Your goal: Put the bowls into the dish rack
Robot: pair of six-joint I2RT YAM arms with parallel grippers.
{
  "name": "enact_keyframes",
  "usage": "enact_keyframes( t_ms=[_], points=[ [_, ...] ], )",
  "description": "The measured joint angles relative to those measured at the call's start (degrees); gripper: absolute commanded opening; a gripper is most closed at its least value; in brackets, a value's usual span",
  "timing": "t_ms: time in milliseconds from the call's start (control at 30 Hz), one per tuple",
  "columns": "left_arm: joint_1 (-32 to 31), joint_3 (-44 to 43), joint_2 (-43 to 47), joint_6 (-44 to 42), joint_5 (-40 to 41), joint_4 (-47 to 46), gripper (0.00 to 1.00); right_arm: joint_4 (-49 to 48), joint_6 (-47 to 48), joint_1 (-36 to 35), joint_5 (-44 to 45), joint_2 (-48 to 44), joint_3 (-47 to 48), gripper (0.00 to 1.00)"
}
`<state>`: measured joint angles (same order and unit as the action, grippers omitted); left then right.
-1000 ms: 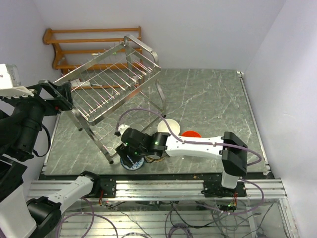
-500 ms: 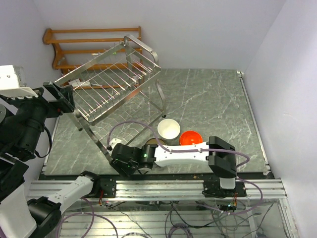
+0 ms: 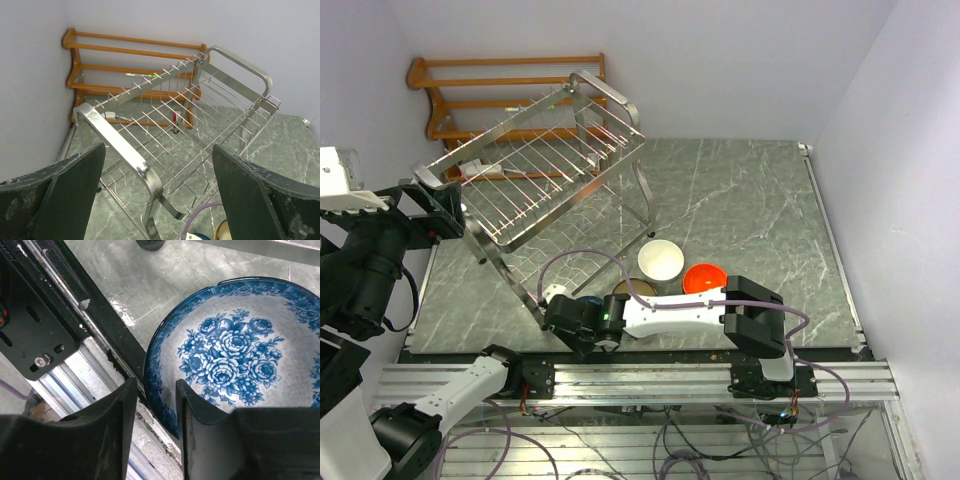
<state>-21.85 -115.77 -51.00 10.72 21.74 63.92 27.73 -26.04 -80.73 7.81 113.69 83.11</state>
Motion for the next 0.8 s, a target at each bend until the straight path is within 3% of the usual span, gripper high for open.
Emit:
enact_keyframes(
  t_ms=[67,200,400,800],
  points=[
    [0.00,0.00,0.02,0.00,0.13,0.22,0.99,0.04,0.02,0.00,0.37,0.00,-0.13,0.21],
    [0.00,0.02,0.20,0.02,0.33,0.68,0.99,-0.66,0.04,0.00,0.59,0.00,-0.28,0.20],
    [0.00,0.35,0.81,0.04,0.57,1.55,0.99,-2.23,0.00,-0.26,1.64,-0.20,-0.94,0.00],
    [0.00,0.33,0.83,0.04,0.59,1.97,0.99,-1.18,-1.77,-0.33,2.05,-4.68,-1.22,0.00]
  ],
)
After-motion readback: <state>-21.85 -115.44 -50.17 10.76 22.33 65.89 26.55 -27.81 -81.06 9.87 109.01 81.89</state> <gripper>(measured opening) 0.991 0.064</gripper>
